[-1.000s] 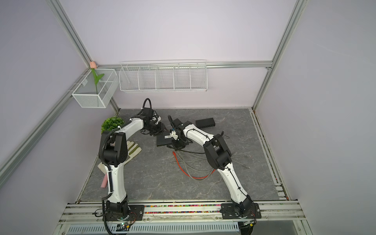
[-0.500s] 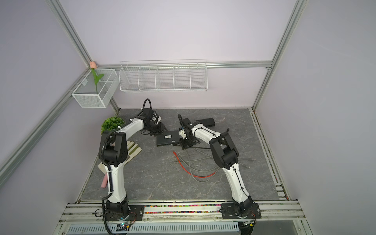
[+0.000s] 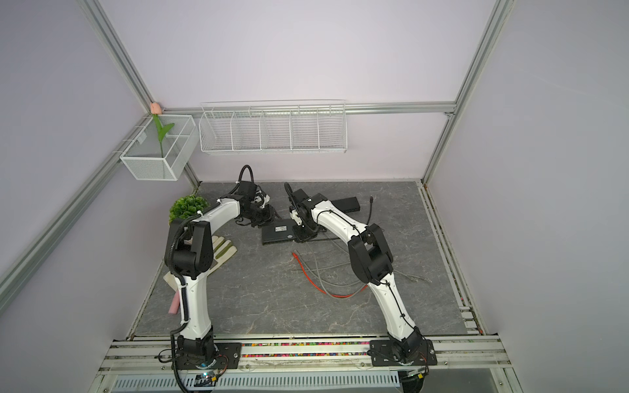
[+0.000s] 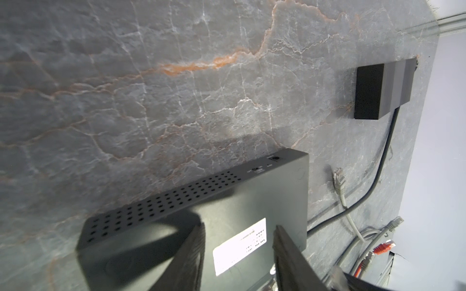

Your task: Insert the plug into the switch port

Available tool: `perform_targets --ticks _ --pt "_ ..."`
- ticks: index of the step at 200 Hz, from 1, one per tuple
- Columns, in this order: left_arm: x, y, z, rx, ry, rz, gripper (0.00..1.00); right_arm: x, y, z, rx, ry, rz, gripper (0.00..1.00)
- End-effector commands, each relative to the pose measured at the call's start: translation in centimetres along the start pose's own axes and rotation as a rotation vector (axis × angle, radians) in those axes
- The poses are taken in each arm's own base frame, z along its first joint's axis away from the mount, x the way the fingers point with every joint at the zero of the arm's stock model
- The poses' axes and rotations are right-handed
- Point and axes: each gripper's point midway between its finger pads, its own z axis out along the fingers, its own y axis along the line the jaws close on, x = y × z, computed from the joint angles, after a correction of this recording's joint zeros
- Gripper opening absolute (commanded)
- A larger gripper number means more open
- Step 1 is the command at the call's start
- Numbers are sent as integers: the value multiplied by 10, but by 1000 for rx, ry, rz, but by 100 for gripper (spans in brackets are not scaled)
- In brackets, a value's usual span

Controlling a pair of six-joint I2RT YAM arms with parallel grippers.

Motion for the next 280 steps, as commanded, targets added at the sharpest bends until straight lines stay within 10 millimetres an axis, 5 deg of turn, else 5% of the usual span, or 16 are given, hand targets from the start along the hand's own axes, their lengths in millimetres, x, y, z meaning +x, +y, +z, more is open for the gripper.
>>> perform_targets --ticks 1,21,38,92,119,214,280 --pt "2 20 -9 -24 -4 -77 46 -1 3 -46 63 -20 -96 7" --pt "-12 19 -23 30 -50 -118 46 -1 33 -69 36 -46 -170 7" --pt "-20 17 -31 42 -67 -114 46 12 60 -66 -26 -24 -208 7" --pt "-23 21 -27 30 -61 -112 46 38 119 -4 -195 36 -168 7" --pt "-26 22 -29 23 -75 -113 46 29 136 19 -203 12 -156 7" --pt "-20 37 -19 -29 -40 -93 46 -17 107 60 -139 -75 -122 7" --pt "-52 21 -52 -57 -182 -49 49 -37 78 46 -136 -105 -185 7"
